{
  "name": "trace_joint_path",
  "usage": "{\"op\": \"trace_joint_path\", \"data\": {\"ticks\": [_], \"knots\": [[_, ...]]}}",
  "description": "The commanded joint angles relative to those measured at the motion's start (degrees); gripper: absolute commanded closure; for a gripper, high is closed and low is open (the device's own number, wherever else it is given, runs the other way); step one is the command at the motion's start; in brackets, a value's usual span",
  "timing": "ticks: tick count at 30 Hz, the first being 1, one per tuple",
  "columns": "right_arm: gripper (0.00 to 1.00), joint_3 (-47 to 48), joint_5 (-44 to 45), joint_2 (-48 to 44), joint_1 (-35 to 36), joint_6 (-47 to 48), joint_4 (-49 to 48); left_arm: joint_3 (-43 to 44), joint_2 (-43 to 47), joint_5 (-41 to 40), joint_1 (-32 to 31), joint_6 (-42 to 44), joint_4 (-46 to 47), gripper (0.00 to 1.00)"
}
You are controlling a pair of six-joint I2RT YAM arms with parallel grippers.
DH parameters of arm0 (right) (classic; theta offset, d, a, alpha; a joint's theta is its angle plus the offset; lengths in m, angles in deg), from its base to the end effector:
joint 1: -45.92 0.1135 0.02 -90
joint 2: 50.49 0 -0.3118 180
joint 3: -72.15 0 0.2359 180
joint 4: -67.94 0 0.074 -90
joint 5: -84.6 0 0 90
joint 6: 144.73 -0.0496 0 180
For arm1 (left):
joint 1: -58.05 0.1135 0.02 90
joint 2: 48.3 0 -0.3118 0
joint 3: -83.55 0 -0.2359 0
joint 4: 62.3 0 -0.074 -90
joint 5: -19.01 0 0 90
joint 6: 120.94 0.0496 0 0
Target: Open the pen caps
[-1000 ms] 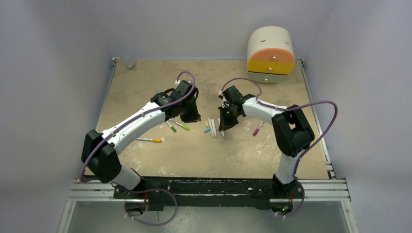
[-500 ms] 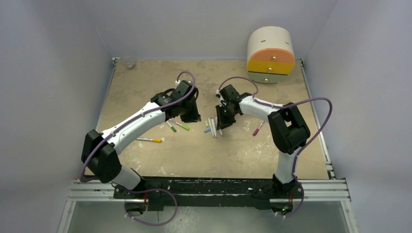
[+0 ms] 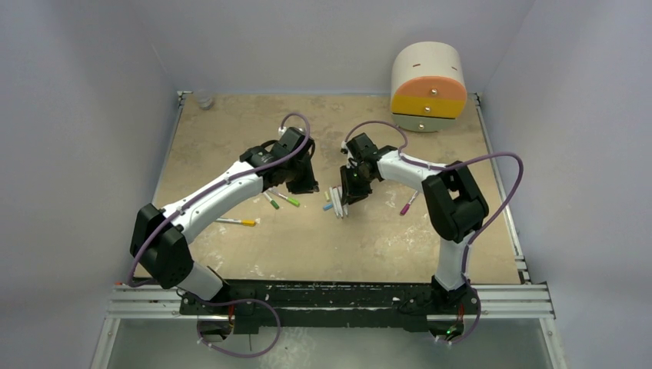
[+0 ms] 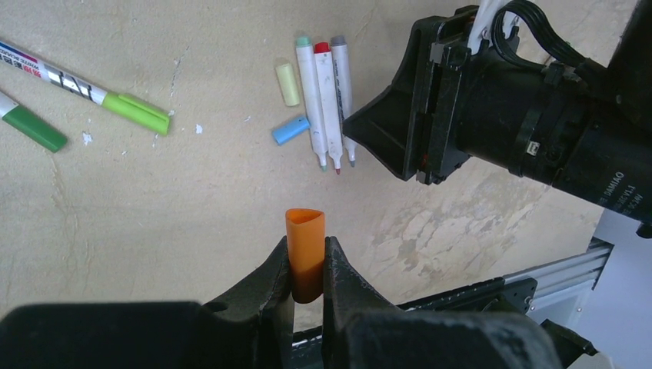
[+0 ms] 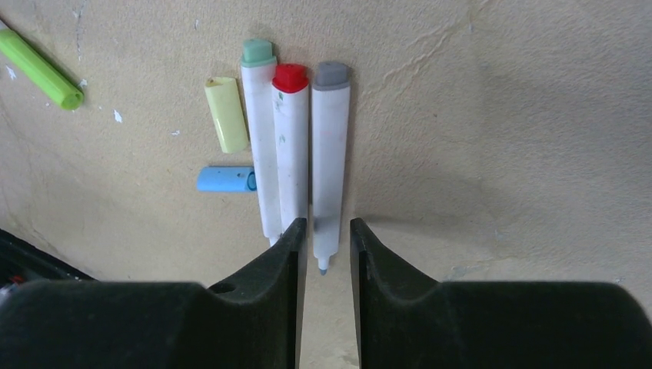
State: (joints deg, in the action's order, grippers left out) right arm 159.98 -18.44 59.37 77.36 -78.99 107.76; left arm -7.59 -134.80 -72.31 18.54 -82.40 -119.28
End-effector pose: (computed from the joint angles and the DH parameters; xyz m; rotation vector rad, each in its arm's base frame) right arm 0.3374 0.2194 0.2104 -0.2508 2.7397 0.6000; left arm 0.2385 -0.1952 0.3337 -0.2838 2.6183 -0.5777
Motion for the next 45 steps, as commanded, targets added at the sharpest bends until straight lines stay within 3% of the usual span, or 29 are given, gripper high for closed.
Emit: {"op": "trace_joint_path", "data": {"ticks": [1,11,22,27,33,45], "knots": [[0.71,1.4,-2.0,-4.3,0.2,-0.9,3.4,0.3,-2.9,-0.1,0.0,1.2,2.5,1.00],[0.63,2.0,0.5,-13.7,-2.3,-2.5,8.8,1.8,-14.2,-0.4,0.1,4.3,8.7,1.00],[0.61,-6.6,0.1,-23.6,-10.3,-2.1,10.7,6.1,-23.7,-2.8,0.2,7.9,11.0,0.95],[0.60,-8.9,0.6,-25.3,-10.9,-2.4,10.9,7.2,-25.2,-3.0,0.1,8.4,10.0,0.92],[0.58,-8.8,1.0,-25.2,-11.3,-2.5,11.0,7.3,-24.8,-3.4,0.1,8.6,8.3,0.75],[0.54,-7.9,5.6,-23.6,-13.4,-4.5,12.7,9.5,-20.9,-3.7,0.1,8.9,3.9,0.73]]}}
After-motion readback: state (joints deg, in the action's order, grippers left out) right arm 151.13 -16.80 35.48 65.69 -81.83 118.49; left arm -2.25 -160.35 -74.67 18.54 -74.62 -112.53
